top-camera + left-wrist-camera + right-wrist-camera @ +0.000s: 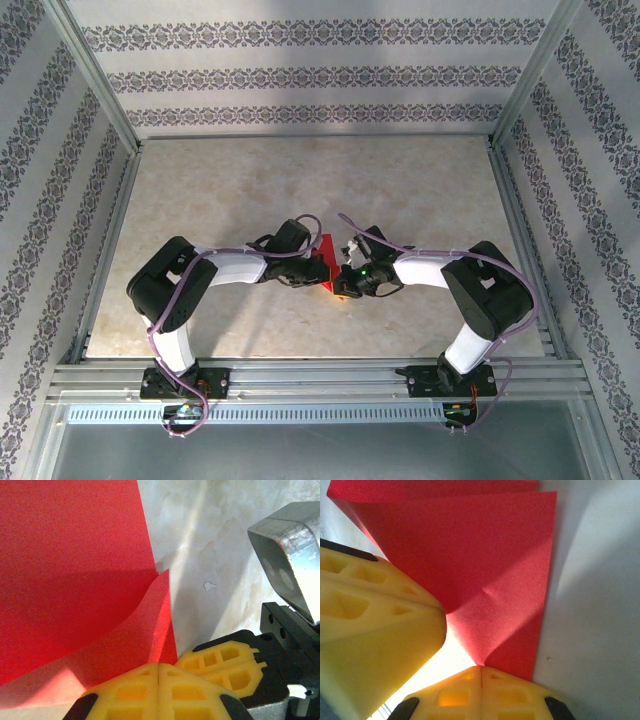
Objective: Fold a paper plane with a square sheet of paper (fold left side to right side)
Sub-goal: Third fold the triangle at the center of the table.
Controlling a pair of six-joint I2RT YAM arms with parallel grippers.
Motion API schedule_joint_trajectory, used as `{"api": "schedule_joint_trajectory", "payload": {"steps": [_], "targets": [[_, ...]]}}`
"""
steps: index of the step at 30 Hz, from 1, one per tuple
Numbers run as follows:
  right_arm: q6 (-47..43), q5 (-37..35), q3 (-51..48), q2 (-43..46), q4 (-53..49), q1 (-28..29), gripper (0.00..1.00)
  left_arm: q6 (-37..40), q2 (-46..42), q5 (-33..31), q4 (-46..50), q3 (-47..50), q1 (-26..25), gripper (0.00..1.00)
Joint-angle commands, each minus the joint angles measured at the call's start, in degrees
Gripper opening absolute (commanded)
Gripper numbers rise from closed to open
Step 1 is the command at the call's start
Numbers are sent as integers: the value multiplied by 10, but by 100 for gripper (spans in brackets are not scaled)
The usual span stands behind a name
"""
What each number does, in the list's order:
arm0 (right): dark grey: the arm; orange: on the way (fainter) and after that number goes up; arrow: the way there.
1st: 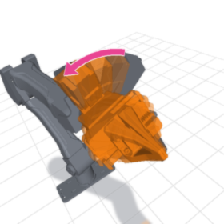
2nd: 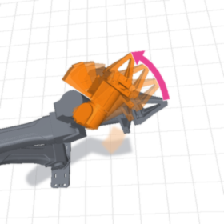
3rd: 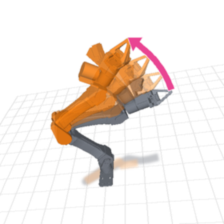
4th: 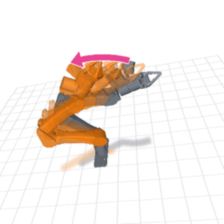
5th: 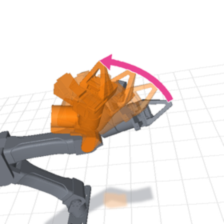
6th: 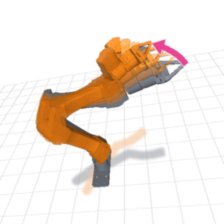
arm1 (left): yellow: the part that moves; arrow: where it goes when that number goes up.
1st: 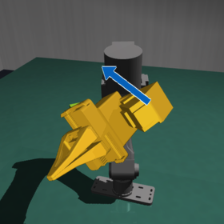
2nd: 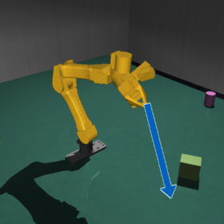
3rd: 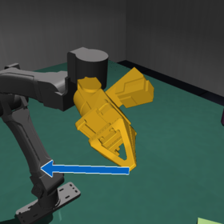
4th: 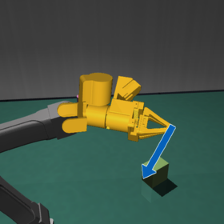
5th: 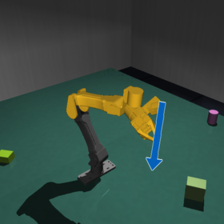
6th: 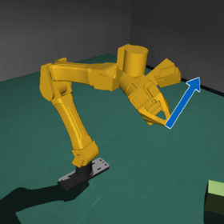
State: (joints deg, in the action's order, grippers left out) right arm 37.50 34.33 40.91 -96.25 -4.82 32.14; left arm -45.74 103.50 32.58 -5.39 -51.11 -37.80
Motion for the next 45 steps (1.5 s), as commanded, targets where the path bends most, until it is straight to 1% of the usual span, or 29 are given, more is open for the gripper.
{"api": "schedule_joint_trajectory", "payload": {"steps": [1,13,27,32,37,45], "targets": [[-11,-62,-13,-10,-77,4,0,-13,7,0,-23,-2,-9,0],[-15,-67,-8,-9,-92,6,0,-20,26,-20,-10,1,-10,0],[-19,-70,-1,-11,-113,9,0,-21,39,-60,19,0,-3,0],[-20,-68,-2,-12,-117,9,0,-25,41,-66,19,7,10,0],[-23,-66,-4,-13,-117,9,0,-33,41,-62,-6,27,29,0],[-23,-65,-4,-11,-121,9,0,-20,23,-65,-12,51,73,0]]}}
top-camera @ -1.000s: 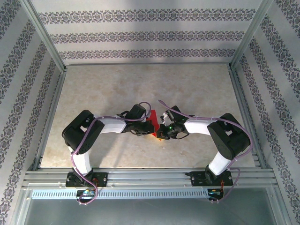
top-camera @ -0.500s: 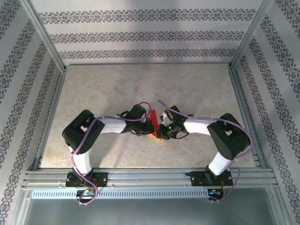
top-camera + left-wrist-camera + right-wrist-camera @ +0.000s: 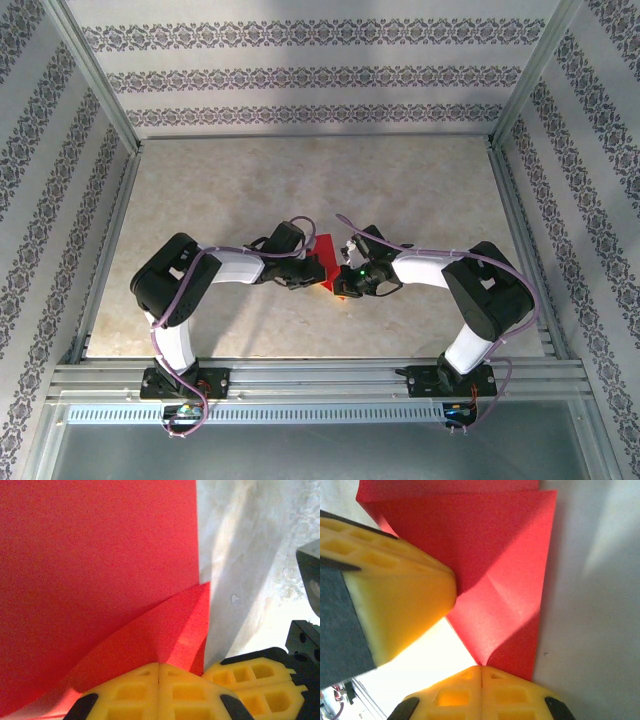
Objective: Fold a paper plane with a square sheet of paper (fold left side to right side)
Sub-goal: Third fold the triangle at the center of the table.
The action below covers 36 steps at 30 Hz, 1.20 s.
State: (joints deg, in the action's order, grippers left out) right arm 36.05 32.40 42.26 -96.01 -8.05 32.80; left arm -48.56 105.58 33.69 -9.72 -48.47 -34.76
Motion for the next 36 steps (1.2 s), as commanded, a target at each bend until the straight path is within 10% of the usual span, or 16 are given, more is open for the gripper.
{"api": "schedule_joint_trajectory", "payload": {"steps": [1,23,36], "targets": [[-8,-45,-17,-13,-89,3,0,12,0,-76,31,28,51,0],[-2,-49,-14,4,-89,2,0,122,-125,-85,125,25,146,0],[9,-52,-14,13,-74,2,0,81,-76,-31,77,-31,-5,0]]}}
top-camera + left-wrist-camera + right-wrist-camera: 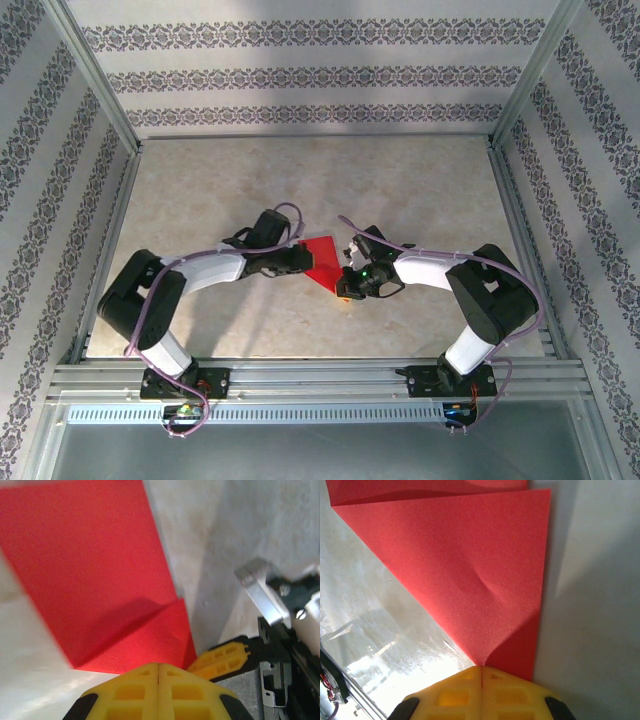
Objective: Fold a paper plane with a square sheet of paper (fold left side to right side)
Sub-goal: Third fold the triangle at the center of the table.
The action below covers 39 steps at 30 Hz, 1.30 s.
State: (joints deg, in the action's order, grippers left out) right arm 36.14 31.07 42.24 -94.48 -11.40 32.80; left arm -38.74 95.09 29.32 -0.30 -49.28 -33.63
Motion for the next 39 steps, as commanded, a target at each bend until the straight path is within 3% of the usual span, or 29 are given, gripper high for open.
{"api": "schedule_joint_trajectory", "payload": {"steps": [1,9,26,39], "targets": [[8,-38,-14,-2,-41,2,0,-21,39,14,-21,-28,-21,0],[9,-38,-14,-1,-40,2,0,-33,76,19,-40,-39,-30,0],[38,1,29,52,-29,8,0,-15,120,-25,32,-34,-30,0],[46,-19,46,-15,-5,22,0,-14,121,-28,37,-36,-30,0]]}}
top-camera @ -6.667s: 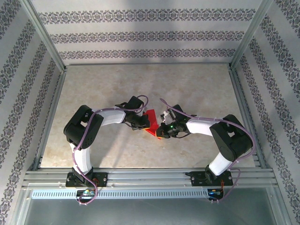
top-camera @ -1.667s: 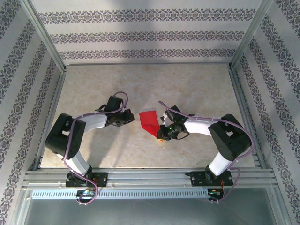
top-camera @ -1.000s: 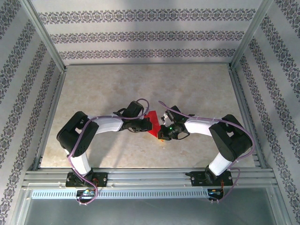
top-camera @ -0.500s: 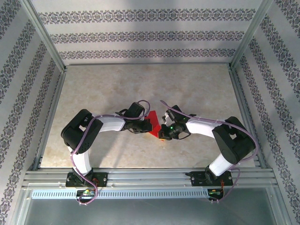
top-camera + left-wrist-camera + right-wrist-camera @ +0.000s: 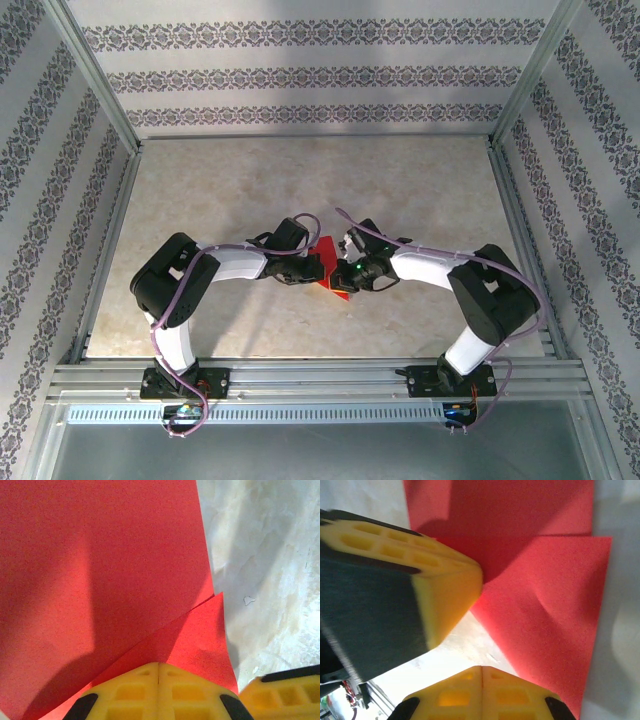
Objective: Fold a paper plane with a square sheet of paper (fold left side to right side)
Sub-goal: Third fold the triangle at the center of the table.
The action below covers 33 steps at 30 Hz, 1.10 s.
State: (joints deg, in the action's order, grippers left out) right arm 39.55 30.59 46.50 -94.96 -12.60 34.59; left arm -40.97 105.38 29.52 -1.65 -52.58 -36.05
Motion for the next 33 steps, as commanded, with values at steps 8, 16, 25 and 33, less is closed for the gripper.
{"api": "schedule_joint_trajectory", "payload": {"steps": [8,16,25,33], "targets": [[24,-37,-10,-26,-7,3,0,16,24,-38,76,-14,-4,0],[32,-45,-56,7,-28,-10,0,35,31,-56,107,-25,-2,0],[28,-48,-113,76,-61,-35,0,44,33,-59,110,-26,1,0],[3,-51,-119,133,-101,-64,0,52,34,-54,109,-31,2,0]]}}
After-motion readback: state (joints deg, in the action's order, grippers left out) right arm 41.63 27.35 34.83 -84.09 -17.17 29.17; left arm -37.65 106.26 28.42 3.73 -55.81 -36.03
